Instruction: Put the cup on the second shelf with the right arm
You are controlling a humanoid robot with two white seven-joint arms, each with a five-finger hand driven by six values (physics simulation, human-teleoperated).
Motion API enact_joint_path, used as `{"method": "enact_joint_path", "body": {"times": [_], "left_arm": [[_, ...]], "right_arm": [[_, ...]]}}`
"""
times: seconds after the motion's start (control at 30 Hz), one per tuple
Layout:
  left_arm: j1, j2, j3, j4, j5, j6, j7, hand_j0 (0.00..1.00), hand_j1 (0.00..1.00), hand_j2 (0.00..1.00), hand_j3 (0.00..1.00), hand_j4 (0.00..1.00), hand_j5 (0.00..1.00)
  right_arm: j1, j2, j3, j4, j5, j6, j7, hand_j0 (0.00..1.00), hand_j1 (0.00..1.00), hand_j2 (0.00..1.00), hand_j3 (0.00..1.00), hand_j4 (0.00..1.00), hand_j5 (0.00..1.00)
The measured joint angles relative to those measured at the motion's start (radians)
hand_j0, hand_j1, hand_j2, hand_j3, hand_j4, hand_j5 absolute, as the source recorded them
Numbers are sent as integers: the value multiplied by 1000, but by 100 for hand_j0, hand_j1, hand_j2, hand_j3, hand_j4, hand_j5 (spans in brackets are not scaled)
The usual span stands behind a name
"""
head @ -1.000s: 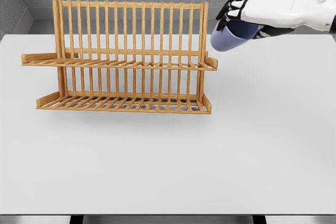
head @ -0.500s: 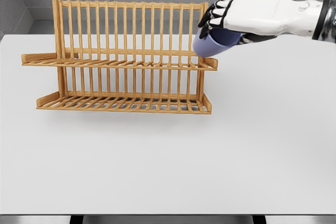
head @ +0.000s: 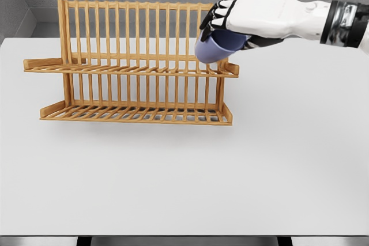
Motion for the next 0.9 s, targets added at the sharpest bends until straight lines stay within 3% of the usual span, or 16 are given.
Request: {"method": "enact_joint_path", "body": {"times": [0.5,0.57,0.9], "left_arm": [[0,0,0,0,0,0,0,100,100,100,100,100,100],[0,0,0,0,0,0,0,100,100,100,100,100,100],[0,0,0,0,0,0,0,100,100,100,100,100,100]], "right_arm": [[11,35,81,-1,-11,27,-7,66,66,66,66,66,66],[11,42,89,0,-4,27,-4,100,100,100,100,100,100],[3,22,58,-47,3,24,0,100,100,100,100,100,100]]}}
